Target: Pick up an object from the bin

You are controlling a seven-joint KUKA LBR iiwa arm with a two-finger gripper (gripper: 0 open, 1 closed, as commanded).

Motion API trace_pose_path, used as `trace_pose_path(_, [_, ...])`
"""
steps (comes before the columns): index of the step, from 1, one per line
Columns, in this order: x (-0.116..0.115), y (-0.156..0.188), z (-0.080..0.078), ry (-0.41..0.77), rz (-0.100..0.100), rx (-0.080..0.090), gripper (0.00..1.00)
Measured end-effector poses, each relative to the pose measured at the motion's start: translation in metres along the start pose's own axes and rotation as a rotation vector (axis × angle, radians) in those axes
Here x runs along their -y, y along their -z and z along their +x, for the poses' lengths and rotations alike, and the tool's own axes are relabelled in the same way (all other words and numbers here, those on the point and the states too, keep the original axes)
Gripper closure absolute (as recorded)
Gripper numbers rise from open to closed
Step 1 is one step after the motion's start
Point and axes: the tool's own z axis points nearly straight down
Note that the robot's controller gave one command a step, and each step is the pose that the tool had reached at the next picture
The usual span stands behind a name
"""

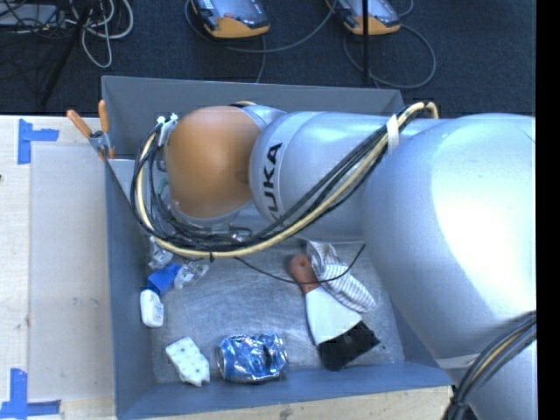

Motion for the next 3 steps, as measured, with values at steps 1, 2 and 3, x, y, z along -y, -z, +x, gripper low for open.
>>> trace_pose_path(1, [0.0,0.0,0.0,-0.003,-0.001,0.0,1.0])
trace_pose_path(2, [0.004,-0.004,-0.002,-0.014,-0.001,0.0,1.0])
trace_pose_path(3, [0.006,0.056,0.006,-0.011,-0.002,-0.003,1.0])
